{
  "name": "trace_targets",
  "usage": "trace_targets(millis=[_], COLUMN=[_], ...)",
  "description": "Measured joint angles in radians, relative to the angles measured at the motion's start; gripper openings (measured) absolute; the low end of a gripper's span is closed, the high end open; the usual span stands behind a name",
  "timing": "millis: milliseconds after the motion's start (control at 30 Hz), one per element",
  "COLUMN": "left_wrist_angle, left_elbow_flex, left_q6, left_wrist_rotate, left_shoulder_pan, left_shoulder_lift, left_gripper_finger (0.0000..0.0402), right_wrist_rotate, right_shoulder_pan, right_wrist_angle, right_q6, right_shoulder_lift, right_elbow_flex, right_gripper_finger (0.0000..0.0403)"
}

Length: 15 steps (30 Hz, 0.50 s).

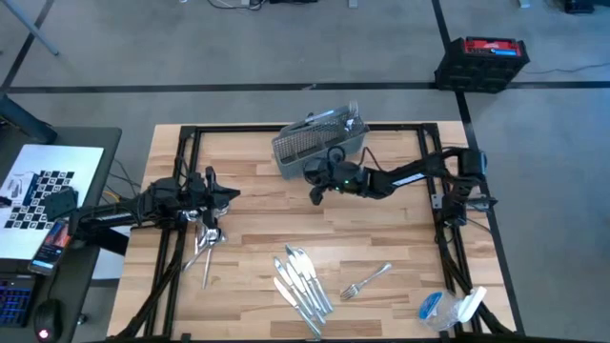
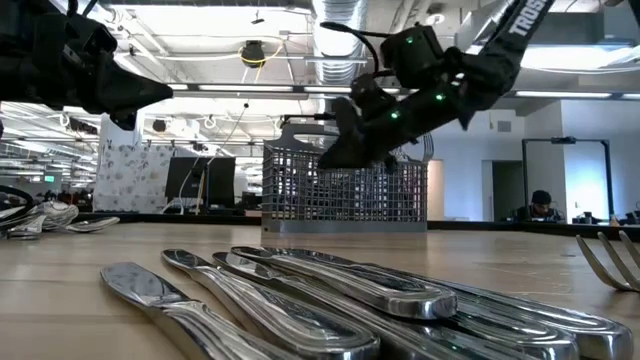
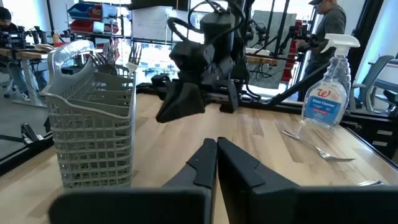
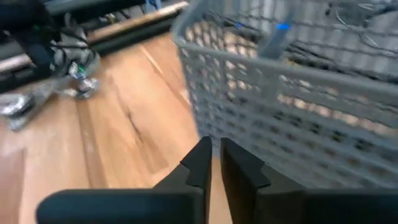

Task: Sort silverware
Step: Adjust the gray organizer

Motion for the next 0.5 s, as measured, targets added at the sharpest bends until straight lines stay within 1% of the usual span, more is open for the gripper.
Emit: trace_targets(millis=[100,200,300,500], left_wrist_angle=[0.0,0.0,0.0,0.0], left_elbow_flex=[0.0,0.0,0.0,0.0], left_q6=[0.0,0.0,0.0,0.0], left_wrist_rotate=[0.0,0.0,0.0,0.0], left_shoulder_pan=[0.0,0.0,0.0,0.0], left_shoulder_lift=[0.0,0.0,0.0,0.0], left_gripper_finger=[0.0,0.0,0.0,0.0], right_wrist_rotate=[0.002,0.002,0.0,0.0], right_shoulder_pan=[-0.02,-0.036,-0.05,-0.096], right_wrist_angle=[-0.008,-0.01,-0.001,-0.004], right_q6=[-0.003,-0.018,-0.023,-0.062], right_shoulder_lift=[0.042,0.072,0.086,0.087], right_elbow_flex=[0.034,0.072,0.104,0.116], right_gripper_finger=[0.0001,0.0001,0.0001,0.0])
